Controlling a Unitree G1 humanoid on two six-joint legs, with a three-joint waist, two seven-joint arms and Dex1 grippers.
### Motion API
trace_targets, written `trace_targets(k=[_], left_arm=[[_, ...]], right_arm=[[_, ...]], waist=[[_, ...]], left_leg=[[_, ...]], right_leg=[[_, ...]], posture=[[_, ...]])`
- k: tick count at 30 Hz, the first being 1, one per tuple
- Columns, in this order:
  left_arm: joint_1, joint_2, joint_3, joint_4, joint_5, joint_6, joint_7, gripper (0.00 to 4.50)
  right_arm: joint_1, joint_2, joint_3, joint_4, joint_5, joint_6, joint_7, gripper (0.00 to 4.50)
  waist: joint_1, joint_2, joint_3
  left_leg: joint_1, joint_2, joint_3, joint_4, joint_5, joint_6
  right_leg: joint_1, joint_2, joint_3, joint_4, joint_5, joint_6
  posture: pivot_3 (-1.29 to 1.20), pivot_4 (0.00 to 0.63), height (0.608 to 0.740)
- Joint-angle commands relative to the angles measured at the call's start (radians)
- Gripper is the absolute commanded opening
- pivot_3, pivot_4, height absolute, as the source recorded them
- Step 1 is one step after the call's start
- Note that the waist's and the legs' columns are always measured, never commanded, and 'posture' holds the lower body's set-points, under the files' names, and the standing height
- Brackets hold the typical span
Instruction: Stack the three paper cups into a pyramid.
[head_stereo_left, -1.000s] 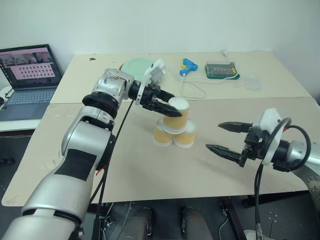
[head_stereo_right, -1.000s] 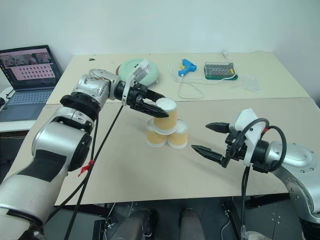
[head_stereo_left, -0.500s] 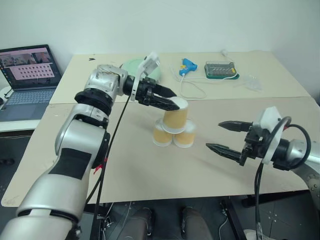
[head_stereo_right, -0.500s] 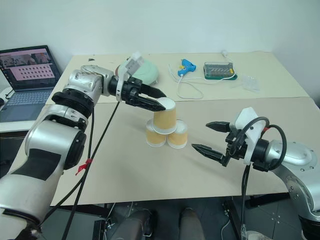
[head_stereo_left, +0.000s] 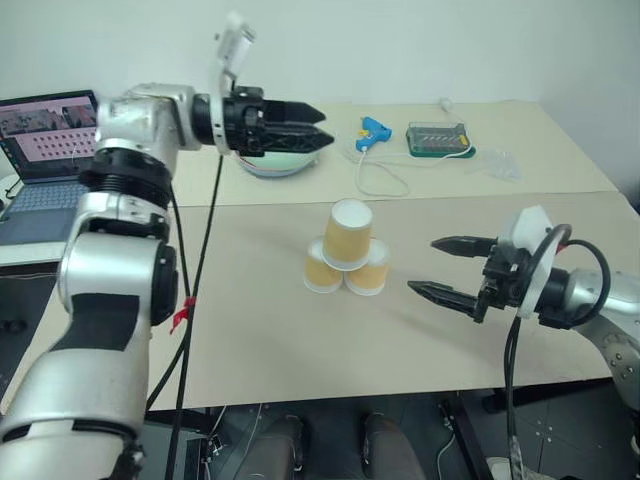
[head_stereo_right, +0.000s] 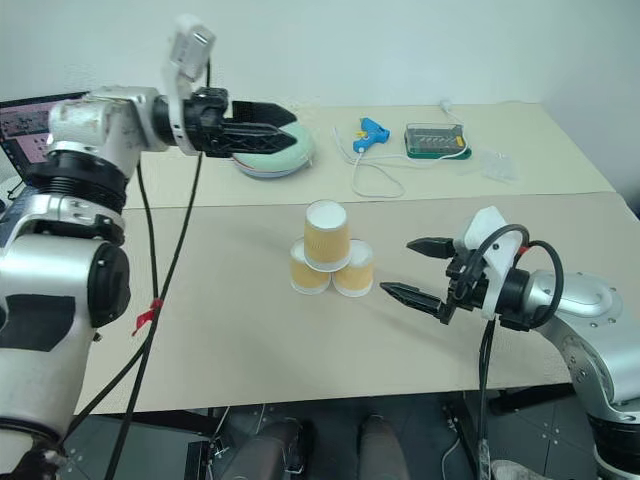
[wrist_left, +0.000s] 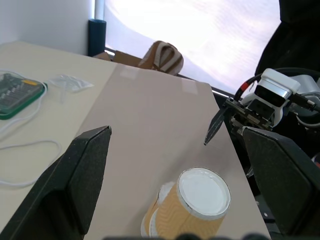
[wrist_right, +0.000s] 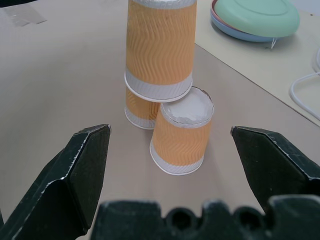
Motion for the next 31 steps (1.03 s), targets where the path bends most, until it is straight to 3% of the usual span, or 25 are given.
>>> trace_targets(k=[1,5,7,10,14,18,22,26,31], left_arm=[[0.044,0.053,0.089,-0.136,-0.056,0.066,0.078,4.46],[0.14,0.067,0.167,-0.284,-0.088,0.08,0.21,4.46],[0.208,0.059,0.24,-0.385,-0.11,0.101,0.356,4.46],[0.436,0.008,0.387,-0.653,-0.073,0.097,0.697,4.46],[0.726,-0.094,0.514,-0.96,-0.052,0.12,1.001,4.46],[0.927,-0.196,0.599,-1.14,-0.03,0.1,1.228,4.46],[1.052,-0.25,0.652,-1.154,0.009,0.011,1.368,4.46],[1.124,-0.238,0.651,-1.073,0.025,-0.104,1.376,4.46],[1.139,-0.225,0.655,-0.984,0.004,-0.208,1.374,4.46]], right_arm=[[-0.038,-0.005,-0.006,0.01,-0.007,-0.03,0.016,4.5],[-0.047,0.002,0.0,0.028,-0.023,-0.037,0.016,4.5],[-0.045,0.008,0.003,0.036,-0.043,-0.034,-0.003,4.5],[-0.027,0.018,0.009,0.084,-0.138,-0.03,-0.096,4.5],[-0.021,0.053,-0.024,0.189,-0.248,-0.001,-0.261,4.5],[-0.031,0.1,-0.029,0.278,-0.359,-0.009,-0.414,4.5],[-0.081,0.185,-0.023,0.393,-0.446,-0.042,-0.564,4.5],[-0.138,0.29,-0.052,0.533,-0.468,-0.169,-0.644,4.5],[-0.161,0.326,-0.055,0.682,-0.507,-0.287,-0.691,4.5]], waist=[[-0.004,0.0,0.0],[-0.004,0.0,0.0],[-0.003,0.0,0.0],[-0.004,0.002,-0.002],[-0.001,0.002,-0.002],[0.011,0.002,-0.002],[0.021,0.002,-0.002],[0.022,0.001,-0.002],[0.024,0.001,-0.002]], left_leg=[[0.0,0.0,0.0,0.0,0.0,0.0],[0.0,0.0,0.0,0.0,0.0,0.0],[0.0,0.0,0.0,0.0,0.0,0.0],[0.002,0.0,0.0,0.0,-0.001,-0.002],[0.005,0.001,0.002,-0.001,-0.004,-0.007],[0.005,0.001,0.003,-0.001,-0.004,-0.009],[0.009,0.001,0.005,-0.001,-0.004,-0.01],[0.013,0.001,0.005,-0.001,-0.004,-0.011],[0.018,0.001,0.005,-0.001,-0.005,-0.01]], right_leg=[[0.0,0.0,0.0,0.0,0.0,0.0],[0.0,0.0,0.0,0.0,0.0,0.0],[0.0,0.0,0.0,0.0,0.001,-0.001],[0.0,0.0,0.002,0.0,0.002,-0.002],[0.001,0.002,0.007,0.001,0.003,-0.003],[0.0,0.002,0.008,0.001,0.004,-0.003],[0.003,0.003,0.009,0.001,0.004,-0.004],[0.007,0.004,0.009,0.0,0.004,-0.004],[0.015,0.004,0.008,-0.002,0.004,-0.003]], posture=[[0.0,0.15,0.74],[0.0,0.15,0.74],[0.0,0.15,0.74],[0.0,0.15,0.74],[0.0,0.15,0.74],[0.0,0.15,0.74],[0.0,0.15,0.74],[0.0,0.15,0.74],[0.0,0.15,0.74]])
